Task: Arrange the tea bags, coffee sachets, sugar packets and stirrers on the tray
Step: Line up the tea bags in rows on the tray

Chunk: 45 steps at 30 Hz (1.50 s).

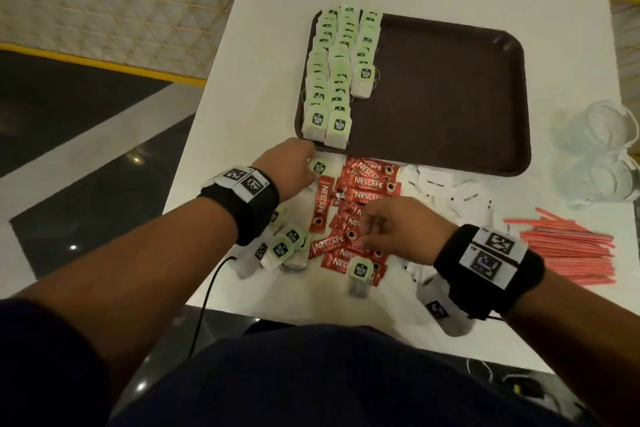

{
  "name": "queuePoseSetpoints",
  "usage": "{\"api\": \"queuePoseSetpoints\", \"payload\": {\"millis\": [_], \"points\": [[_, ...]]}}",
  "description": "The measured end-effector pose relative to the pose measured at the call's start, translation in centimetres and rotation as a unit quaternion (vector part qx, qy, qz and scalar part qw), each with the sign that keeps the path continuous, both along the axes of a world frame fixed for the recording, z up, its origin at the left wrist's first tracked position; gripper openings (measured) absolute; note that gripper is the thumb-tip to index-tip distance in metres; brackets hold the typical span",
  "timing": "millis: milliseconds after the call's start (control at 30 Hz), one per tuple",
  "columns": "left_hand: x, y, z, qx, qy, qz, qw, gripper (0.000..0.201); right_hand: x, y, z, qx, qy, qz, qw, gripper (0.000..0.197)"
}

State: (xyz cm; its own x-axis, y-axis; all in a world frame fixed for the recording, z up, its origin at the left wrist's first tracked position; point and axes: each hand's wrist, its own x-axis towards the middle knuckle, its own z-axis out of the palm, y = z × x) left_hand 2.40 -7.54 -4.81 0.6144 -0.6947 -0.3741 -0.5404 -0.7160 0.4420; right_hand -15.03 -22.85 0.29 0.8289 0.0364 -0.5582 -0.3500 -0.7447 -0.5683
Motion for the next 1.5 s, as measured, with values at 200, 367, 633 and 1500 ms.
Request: {"api": "queuePoseSetpoints", "payload": {"millis": [200,367,633,1500], "points": [[-0.4,-0.5,-0.1,0.022,-0.026,-0.014,0.999,0.029,-4.0,2.5,-1.5,-0.131,0.009,0.028,0.991,0.04],[-0.6,-0.5,-0.4,0.017,-0.029,0.0,0.999,0.029,-4.7,3.6,-3.0,-0.187,-0.009,0.027,0.982,0.059],[-0.5,-0.6,-0.5,0.006,-0.012,0.031,0.999,0.024,-4.8,3.6,-3.6,-0.166,0.011,0.014,0.986,0.028],[3.9,-1.3,3.8,-0.222,0.235,0.161,0.932,0.024,5.4,-5.9,2.1,0.234,0.046,-0.234,0.942,0.022]]}}
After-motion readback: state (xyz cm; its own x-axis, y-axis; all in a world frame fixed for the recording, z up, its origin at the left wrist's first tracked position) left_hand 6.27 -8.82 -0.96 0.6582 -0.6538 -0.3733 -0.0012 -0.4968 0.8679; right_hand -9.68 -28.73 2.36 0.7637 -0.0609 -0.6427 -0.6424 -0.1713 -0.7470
